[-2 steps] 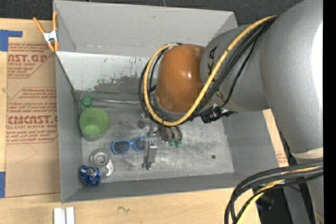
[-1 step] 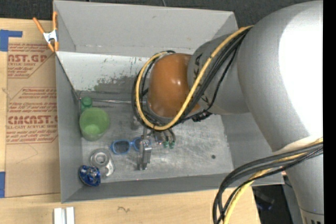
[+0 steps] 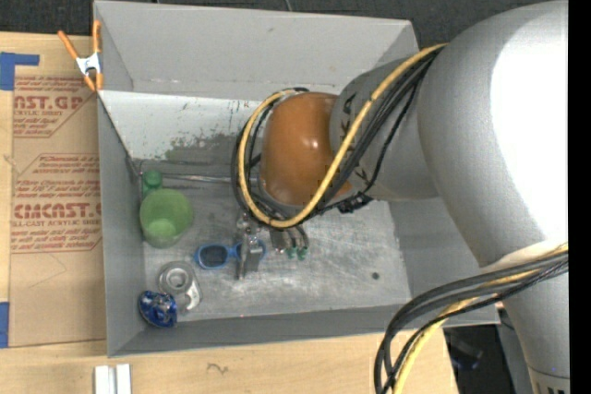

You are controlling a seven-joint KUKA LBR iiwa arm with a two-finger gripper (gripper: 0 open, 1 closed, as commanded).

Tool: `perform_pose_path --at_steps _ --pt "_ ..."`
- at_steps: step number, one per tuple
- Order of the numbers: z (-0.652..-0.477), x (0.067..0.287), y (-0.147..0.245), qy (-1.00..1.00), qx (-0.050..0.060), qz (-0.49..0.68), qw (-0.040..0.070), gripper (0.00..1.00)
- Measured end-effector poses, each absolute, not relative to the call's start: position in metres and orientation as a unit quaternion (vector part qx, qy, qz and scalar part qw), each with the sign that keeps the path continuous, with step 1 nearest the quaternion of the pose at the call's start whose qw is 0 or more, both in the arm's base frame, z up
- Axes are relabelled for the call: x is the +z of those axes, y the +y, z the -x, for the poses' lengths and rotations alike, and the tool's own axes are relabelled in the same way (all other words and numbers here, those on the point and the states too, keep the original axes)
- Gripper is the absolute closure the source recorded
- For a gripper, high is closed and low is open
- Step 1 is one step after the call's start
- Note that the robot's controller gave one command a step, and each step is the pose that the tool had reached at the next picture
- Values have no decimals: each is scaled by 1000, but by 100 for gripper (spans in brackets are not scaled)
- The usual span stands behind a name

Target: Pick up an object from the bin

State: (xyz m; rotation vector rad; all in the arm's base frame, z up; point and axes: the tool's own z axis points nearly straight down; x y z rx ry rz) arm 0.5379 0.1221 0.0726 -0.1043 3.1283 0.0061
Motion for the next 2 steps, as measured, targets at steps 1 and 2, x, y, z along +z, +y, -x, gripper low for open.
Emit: perform_pose_path --at_steps 1,2 --pt "-534 186 98 976 0 216 3 100" --pt "-558 330 112 894 -1 448 4 100"
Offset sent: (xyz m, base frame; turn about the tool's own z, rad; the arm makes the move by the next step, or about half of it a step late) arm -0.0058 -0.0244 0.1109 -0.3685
